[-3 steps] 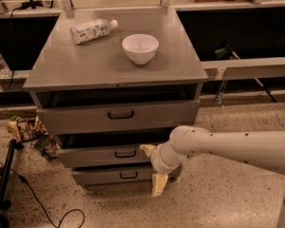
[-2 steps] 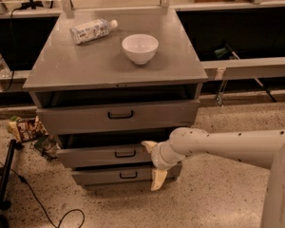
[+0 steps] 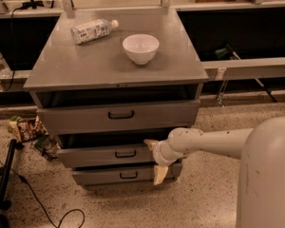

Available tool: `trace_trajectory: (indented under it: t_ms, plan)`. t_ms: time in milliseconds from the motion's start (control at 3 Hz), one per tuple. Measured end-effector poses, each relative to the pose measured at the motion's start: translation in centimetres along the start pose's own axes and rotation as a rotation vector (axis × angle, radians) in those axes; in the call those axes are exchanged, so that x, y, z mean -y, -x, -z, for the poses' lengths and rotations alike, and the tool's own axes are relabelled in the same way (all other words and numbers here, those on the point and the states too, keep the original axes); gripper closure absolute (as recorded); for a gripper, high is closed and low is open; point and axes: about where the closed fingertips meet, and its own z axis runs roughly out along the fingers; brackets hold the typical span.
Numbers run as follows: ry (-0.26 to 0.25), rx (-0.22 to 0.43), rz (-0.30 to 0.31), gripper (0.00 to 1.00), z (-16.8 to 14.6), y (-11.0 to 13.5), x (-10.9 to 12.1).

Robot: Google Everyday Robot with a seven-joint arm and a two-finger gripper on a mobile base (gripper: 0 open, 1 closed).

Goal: Open middle drawer

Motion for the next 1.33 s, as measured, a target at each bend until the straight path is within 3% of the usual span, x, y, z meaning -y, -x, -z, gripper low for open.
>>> trace_trajectory:
  t_ms: [667,1333]
  plan:
    - [-0.029,-0.014,0.025,0.00,-2.0,-1.0,3.1]
    - [-0.028,-0.024,0.034,0.00,-3.8,-1.2,4.6]
